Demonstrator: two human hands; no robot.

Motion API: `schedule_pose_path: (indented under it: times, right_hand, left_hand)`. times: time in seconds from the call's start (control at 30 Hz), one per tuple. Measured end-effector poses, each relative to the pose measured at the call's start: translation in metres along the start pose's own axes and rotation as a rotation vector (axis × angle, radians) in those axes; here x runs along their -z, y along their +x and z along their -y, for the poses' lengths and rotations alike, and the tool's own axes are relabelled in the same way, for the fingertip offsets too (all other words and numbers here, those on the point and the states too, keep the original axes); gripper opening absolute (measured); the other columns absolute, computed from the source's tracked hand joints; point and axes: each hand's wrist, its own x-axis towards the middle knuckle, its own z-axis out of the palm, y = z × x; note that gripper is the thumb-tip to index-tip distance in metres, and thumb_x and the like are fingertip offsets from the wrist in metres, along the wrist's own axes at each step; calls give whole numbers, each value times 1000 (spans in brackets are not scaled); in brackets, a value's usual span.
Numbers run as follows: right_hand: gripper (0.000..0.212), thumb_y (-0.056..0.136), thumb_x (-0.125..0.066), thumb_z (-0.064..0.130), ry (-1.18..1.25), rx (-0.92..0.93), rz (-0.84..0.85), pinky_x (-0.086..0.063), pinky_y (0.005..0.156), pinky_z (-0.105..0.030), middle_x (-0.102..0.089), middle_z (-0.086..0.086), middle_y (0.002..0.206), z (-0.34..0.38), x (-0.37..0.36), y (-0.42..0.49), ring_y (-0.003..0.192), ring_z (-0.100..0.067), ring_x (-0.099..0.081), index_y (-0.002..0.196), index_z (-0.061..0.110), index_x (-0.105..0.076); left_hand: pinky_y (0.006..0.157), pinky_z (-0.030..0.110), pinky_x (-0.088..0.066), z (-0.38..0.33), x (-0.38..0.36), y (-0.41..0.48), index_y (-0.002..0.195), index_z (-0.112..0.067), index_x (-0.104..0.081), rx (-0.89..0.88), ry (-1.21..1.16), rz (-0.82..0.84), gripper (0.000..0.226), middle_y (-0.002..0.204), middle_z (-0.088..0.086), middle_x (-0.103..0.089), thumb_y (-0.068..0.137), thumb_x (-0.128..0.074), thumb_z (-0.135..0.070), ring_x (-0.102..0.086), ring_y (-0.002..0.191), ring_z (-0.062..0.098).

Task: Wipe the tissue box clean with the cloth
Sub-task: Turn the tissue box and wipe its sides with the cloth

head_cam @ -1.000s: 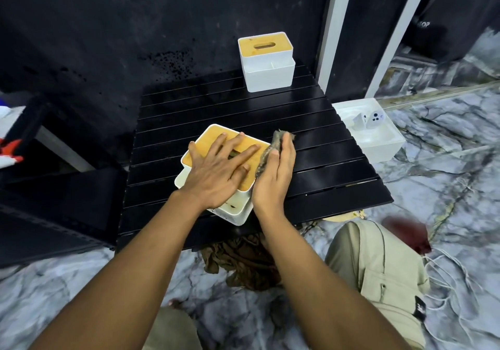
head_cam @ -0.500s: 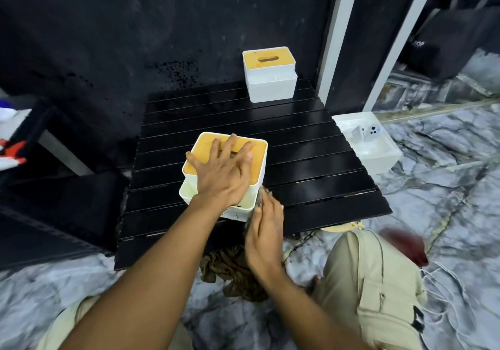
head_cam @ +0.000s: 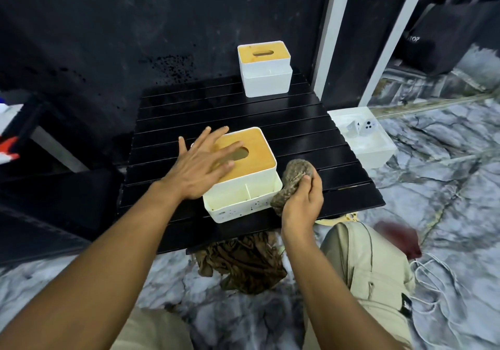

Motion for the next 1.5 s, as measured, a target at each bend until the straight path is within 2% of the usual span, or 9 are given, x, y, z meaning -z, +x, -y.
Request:
schedule_pose_path:
  times: [0.1, 0.17, 0.23, 0.37, 0.6, 0.87, 1.17, 1.37, 1.5]
  right_hand:
    - [54, 104, -33, 32, -88, 125, 135, -19, 121, -36, -13, 5, 162, -20, -5, -36, 148, -8, -16, 155, 21, -19]
    - [73, 98, -32, 47, -144, 129, 276, -5, 123, -42, 26, 19, 158, -37, -15, -74, 148, -4, 16, 155, 27, 9]
    - [81, 94, -33, 44, -249, 183, 425, 2, 121, -52, 39, 19, 151, -51, -20, -110, 143, -10, 33, 151, 23, 21]
    - [80, 94, -34, 11, -381, 294, 520, 8, 120, -46, 44, 9, 150, -59, -19, -114, 141, -17, 38, 147, 13, 26]
    - [69, 97, -33, 6, -229, 11, 347, -10, 123, -40, 11, 6, 162, -23, -13, -5, 145, 0, 2, 156, 16, 2]
    - [93, 88, -41, 8, -411, 198, 780, 16, 117, -38, 55, 13, 140, -52, -4, -121, 135, -13, 46, 143, 19, 34]
    - [71, 98, -37, 4, -326, 195, 335, -6, 123, -45, 8, 5, 162, -17, -14, -14, 150, -12, 10, 155, 24, -1]
    - [56, 92, -44, 3, -697, 675, 512, -18, 121, -45, -24, -10, 155, -17, -3, -58, 151, -25, -4, 147, 10, -35]
    - [53, 92, -60, 18, -574, 594, 387, -43, 104, -32, -26, -3, 149, 9, 0, -29, 133, -12, -35, 140, 13, -38]
  left_hand:
    - [110, 74, 1, -15, -5, 2, 145, -59, -22, 105, 9, -19, 67, 161, -12, -6, 83, -4, -76, -6, 149, 26]
    - [107, 77, -1, -22, -6, 4, 146, -57, -23, 143, 37, -35, 71, 159, -10, -9, 81, -4, -79, -13, 146, 28]
    - [106, 78, -1, -24, -7, 5, 146, -57, -22, 172, 55, -40, 74, 159, -9, -10, 79, -6, -83, -15, 146, 29]
    - [107, 77, -1, -22, -7, 4, 145, -58, -19, 199, 62, -32, 70, 159, -8, -8, 81, -16, -85, -18, 142, 29]
    - [106, 78, 3, -18, -7, 3, 144, -61, -19, 201, 77, -34, 75, 158, -4, -8, 75, -14, -90, -19, 142, 29]
    - [106, 77, 6, -24, -5, 4, 145, -61, -15, 252, 73, -25, 75, 159, -3, -7, 75, -19, -88, -18, 143, 30]
    - [108, 75, 5, -24, -6, 1, 143, -63, -17, 255, 50, -23, 61, 159, -4, -7, 85, -15, -81, -18, 141, 30]
    - [108, 74, 8, -21, -7, -1, 141, -67, -16, 244, -36, -64, 53, 160, -3, -10, 94, 7, -63, -21, 141, 28]
    - [109, 72, 9, -21, -6, -2, 142, -65, -15, 235, -48, -60, 47, 161, -4, -11, 99, 3, -58, -19, 142, 27]
